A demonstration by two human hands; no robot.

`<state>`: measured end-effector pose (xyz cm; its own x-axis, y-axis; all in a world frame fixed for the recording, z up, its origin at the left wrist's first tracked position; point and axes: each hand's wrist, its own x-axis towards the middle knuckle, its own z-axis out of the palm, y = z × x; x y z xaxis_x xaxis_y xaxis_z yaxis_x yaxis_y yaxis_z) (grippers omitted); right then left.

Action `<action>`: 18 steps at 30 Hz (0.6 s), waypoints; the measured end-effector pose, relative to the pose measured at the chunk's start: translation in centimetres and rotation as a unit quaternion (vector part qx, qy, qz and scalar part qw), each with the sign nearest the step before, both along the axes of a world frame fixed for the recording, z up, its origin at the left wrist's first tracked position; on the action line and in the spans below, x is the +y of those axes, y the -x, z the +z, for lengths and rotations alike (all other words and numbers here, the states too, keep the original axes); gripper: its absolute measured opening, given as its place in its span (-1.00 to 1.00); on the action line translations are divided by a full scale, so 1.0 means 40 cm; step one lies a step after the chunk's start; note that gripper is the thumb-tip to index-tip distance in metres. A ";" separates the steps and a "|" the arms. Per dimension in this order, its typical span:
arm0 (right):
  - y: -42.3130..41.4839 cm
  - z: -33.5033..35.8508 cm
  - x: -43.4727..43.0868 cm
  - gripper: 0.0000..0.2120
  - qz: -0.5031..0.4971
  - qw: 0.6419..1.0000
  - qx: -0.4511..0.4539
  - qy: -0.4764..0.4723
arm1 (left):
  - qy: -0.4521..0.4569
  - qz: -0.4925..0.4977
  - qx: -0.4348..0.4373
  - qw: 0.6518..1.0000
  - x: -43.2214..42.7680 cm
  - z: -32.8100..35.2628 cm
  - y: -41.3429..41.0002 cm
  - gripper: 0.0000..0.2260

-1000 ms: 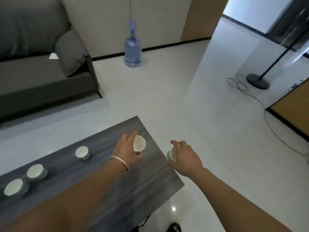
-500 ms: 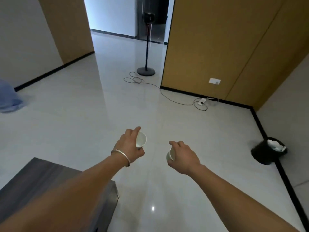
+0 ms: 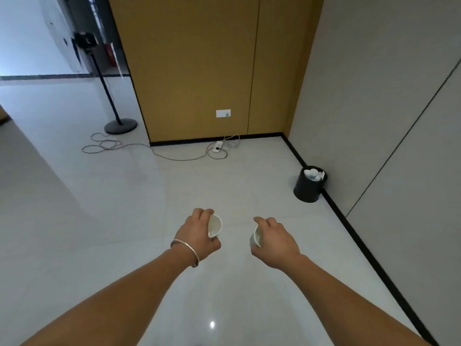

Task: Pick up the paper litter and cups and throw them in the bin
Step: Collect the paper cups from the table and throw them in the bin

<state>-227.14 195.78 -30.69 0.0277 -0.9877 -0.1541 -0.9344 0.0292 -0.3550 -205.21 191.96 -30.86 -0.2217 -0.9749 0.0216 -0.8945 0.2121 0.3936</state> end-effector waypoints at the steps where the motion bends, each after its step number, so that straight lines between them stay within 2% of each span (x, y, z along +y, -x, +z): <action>1: 0.038 -0.006 -0.013 -0.28 -0.014 1.000 -0.004 -0.001 | -0.002 -0.018 -0.003 1.000 -0.032 -0.004 0.044 -0.34; 9: 0.362 -0.016 -0.226 -0.28 -0.103 0.995 0.018 -0.008 | -0.004 -0.118 0.026 0.993 -0.349 -0.052 0.408 -0.32; 18: 0.675 0.008 -0.530 -0.26 -0.189 0.981 0.027 -0.019 | -0.001 -0.200 0.030 0.979 -0.744 -0.021 0.762 -0.39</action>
<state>-254.13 174.59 -30.37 -0.3484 -0.9196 -0.1813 -0.8719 0.3890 -0.2974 -235.68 162.19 -31.71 -0.5849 -0.8099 0.0447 -0.7150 0.5408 0.4431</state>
